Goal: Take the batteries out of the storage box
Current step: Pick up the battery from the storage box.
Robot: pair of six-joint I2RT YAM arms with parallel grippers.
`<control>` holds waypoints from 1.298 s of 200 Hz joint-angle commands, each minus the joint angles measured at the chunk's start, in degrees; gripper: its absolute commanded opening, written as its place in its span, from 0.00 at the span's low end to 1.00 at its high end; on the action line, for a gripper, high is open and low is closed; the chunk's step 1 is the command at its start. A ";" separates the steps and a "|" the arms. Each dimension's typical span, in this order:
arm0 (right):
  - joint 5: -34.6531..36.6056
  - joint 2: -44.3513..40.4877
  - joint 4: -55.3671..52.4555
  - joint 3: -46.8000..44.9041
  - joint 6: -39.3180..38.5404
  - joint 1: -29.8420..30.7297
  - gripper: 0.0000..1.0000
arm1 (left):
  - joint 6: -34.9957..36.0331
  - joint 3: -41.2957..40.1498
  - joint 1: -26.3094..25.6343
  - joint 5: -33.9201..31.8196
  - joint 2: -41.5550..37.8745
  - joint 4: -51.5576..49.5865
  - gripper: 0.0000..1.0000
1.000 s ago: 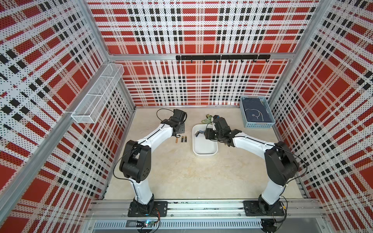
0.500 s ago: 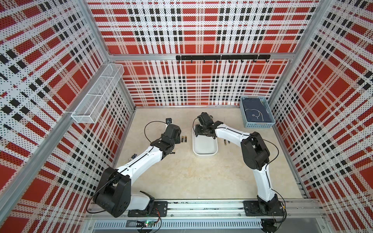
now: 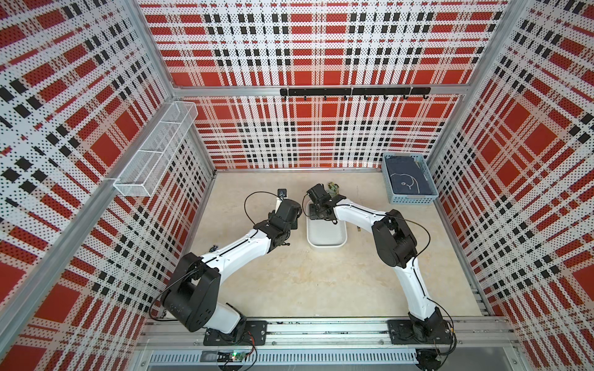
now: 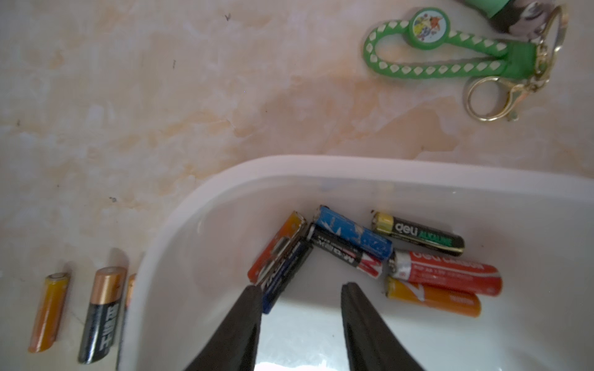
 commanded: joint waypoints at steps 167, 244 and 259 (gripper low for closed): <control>1.94 -3.32 1.38 -6.79 -2.03 0.22 0.17 | 0.07 6.29 -1.94 -1.13 4.95 -0.84 0.36; -4.53 -8.78 1.37 -9.34 -4.53 -1.57 0.14 | 0.07 6.67 -1.94 -1.52 5.48 -1.21 0.36; -4.66 -8.94 0.93 -8.93 -4.48 -1.74 0.13 | -0.01 6.61 -1.94 -1.53 5.44 -1.21 0.36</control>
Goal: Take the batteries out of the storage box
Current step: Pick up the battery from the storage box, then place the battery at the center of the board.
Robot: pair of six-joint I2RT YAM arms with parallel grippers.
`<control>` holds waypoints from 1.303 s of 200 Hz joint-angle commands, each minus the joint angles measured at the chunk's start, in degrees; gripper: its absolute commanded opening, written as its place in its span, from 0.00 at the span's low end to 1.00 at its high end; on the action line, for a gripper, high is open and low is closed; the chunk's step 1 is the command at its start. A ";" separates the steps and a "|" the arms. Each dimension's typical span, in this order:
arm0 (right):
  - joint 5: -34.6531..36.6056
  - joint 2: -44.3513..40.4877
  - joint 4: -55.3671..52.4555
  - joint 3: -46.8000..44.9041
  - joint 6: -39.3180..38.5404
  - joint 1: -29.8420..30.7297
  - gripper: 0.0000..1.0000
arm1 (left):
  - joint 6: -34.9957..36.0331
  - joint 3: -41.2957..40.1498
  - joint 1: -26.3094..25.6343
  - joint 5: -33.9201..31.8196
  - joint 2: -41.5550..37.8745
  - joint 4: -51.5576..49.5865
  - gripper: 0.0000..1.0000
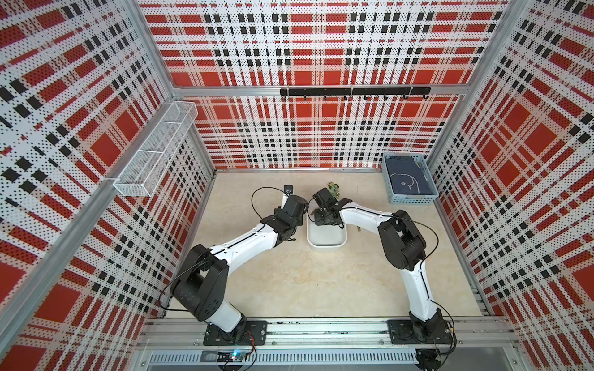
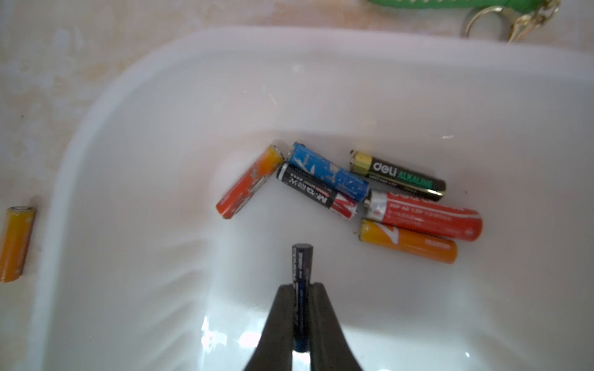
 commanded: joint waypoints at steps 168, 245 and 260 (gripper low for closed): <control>-5.77 -8.70 -3.43 -2.14 -2.04 -2.23 0.10 | -0.45 2.24 -0.33 -0.08 0.50 0.28 0.36; -5.46 -23.85 -3.22 -13.84 -3.53 -5.87 0.09 | -0.63 2.69 -0.94 0.53 0.60 0.89 0.35; -3.88 -27.41 -4.26 -16.72 -4.55 -8.06 0.09 | -0.46 2.96 -1.11 0.55 0.68 0.98 0.35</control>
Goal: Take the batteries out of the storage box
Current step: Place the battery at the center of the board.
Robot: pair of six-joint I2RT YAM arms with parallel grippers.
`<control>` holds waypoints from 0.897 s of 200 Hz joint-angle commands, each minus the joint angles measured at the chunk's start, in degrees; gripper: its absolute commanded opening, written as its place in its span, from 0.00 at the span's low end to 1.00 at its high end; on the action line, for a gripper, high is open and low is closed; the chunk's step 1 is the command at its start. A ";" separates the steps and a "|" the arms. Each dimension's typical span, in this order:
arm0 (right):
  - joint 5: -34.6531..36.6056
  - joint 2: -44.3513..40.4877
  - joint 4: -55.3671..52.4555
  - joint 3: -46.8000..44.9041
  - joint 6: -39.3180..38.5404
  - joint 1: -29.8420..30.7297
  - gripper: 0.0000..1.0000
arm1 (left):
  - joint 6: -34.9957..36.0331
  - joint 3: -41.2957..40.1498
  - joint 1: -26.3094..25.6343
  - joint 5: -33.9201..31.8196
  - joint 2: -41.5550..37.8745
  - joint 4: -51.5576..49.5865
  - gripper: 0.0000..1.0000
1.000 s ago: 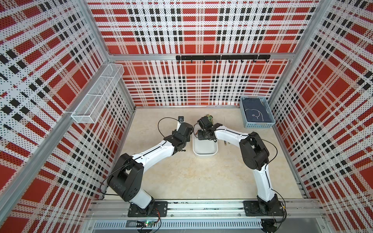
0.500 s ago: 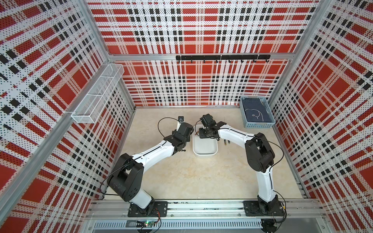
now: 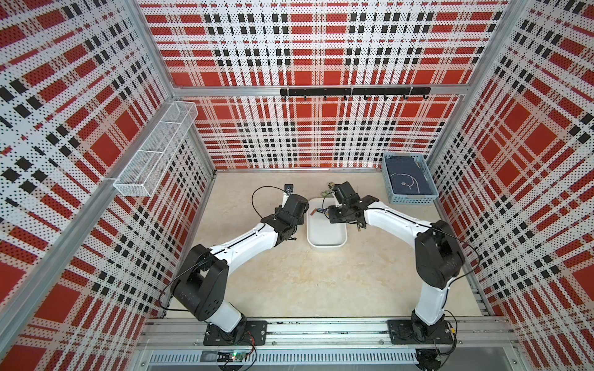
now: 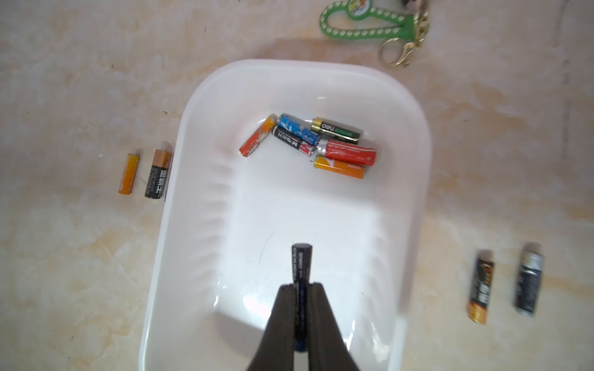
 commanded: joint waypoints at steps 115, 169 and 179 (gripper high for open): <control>6.81 -1.63 6.08 -14.39 -15.37 -18.57 0.09 | 0.34 4.57 -1.29 1.10 2.75 1.21 0.35; 4.92 3.31 8.97 -13.43 -15.64 -18.62 0.09 | 0.31 4.48 -1.34 0.82 2.44 0.89 0.35; 5.17 3.74 9.13 -13.29 -15.53 -18.65 0.09 | 0.34 4.56 -1.29 0.84 2.38 0.89 0.35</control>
